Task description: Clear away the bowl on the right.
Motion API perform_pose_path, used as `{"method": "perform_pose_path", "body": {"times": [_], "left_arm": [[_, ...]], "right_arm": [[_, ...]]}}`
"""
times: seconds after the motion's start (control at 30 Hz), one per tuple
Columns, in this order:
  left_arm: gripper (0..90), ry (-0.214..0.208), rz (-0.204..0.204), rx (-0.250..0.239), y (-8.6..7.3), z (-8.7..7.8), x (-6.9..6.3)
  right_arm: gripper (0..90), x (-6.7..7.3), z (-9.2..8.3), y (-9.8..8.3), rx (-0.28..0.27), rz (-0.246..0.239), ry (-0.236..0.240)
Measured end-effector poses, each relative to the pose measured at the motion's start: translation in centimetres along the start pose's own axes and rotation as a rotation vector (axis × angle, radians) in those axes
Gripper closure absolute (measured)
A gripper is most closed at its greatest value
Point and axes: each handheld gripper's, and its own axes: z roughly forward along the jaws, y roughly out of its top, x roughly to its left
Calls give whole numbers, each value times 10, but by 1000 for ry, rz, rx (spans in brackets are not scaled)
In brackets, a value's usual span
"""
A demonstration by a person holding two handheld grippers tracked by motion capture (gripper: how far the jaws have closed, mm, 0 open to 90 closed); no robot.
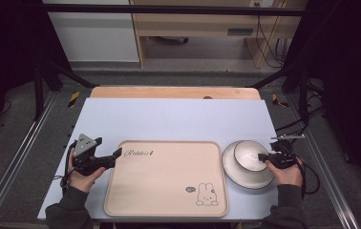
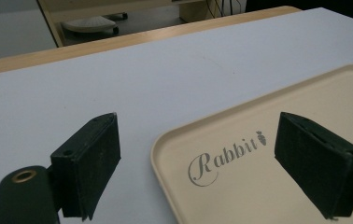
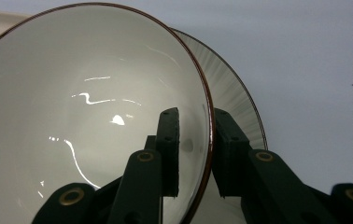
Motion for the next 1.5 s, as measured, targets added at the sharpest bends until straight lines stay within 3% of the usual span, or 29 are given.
{"method": "perform_pose_path", "body": {"times": [1.13, 1.5], "left_arm": [[141, 3, 0, 8, 0, 1, 0], [142, 4, -2, 6, 0, 1, 0]], "right_arm": [[807, -4, -1, 1, 19, 66, 35], [823, -2, -2, 1, 7, 65, 13]]}}
